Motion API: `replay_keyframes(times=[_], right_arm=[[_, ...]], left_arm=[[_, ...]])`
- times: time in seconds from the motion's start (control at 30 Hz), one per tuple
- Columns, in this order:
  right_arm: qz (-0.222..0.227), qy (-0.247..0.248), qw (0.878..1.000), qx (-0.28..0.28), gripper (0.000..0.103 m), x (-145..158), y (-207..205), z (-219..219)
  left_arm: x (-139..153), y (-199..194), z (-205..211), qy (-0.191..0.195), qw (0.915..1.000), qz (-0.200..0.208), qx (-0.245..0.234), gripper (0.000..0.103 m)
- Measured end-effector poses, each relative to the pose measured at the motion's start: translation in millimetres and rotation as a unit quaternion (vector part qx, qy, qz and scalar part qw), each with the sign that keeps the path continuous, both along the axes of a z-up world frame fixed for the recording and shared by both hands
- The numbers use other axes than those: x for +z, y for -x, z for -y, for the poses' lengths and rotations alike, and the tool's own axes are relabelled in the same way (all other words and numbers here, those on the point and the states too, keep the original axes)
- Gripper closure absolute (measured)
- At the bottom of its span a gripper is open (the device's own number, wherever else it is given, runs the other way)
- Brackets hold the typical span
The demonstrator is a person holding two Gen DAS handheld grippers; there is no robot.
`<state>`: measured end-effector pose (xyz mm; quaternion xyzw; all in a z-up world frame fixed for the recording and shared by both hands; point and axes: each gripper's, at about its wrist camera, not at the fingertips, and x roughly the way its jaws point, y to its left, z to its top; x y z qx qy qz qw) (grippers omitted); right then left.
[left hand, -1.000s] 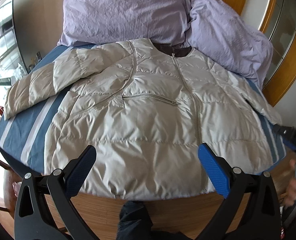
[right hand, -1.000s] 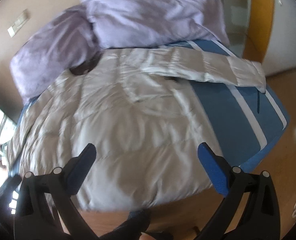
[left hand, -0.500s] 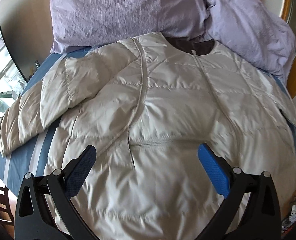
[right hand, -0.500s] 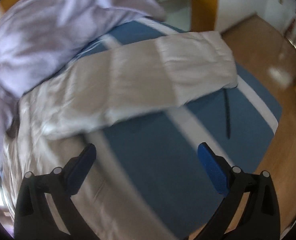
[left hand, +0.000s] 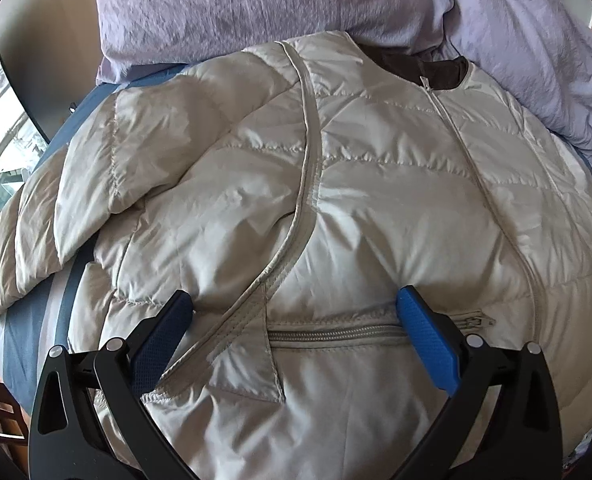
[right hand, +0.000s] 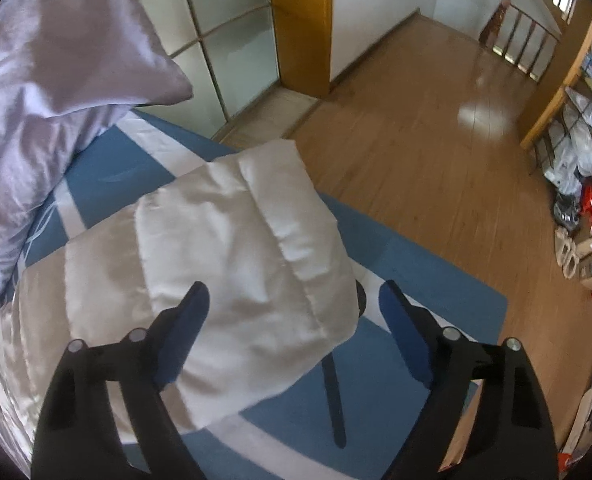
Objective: Fold large clothes
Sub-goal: 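Reach the right gripper to the jacket sleeve cuff and close on it, then carry the sleeve across the jacket front with the right gripper and release it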
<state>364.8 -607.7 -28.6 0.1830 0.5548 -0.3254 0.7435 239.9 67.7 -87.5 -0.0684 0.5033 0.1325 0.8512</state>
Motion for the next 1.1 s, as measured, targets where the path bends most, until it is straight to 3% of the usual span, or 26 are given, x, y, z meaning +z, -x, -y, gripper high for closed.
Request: replay_keyframes(times=[0.2,0.3,0.47,0.6,0.73,0.97,1.1], right_arm=[[0.0,-0.033,0.999,-0.02,0.03,-20,2,9],[0.005,-0.026,0.999,-0.023,0.043,-22,4,3],[0.031,-0.041,0.999,-0.017,0.078,-15,3,-5],[0.053,0.002,0.999,0.005,0.082,7,-2,-26],[0.095,0.041,0.992,0.075,0.083,40,-22,-71],[0.153,-0.004,0.963,0.222,0.084,72,-55,-191],[0.153,-0.049,0.94,0.302,0.084,77,-62,-268]], left_arm=[[-5,-1,-2,0.004,1.0,-0.002,-0.005,0.001],[-8,-2,-4,0.01,0.9999,-0.001,-0.007,0.001],[-11,-2,-8,0.027,0.9996,0.003,-0.011,0.001],[-12,-1,-11,0.039,0.9991,0.006,-0.014,0.001],[-14,0,-14,0.047,0.9987,0.012,-0.018,0.001],[-15,3,-14,0.051,0.9981,0.027,-0.021,0.001],[-15,5,-14,0.052,0.9978,0.035,-0.022,0.001]])
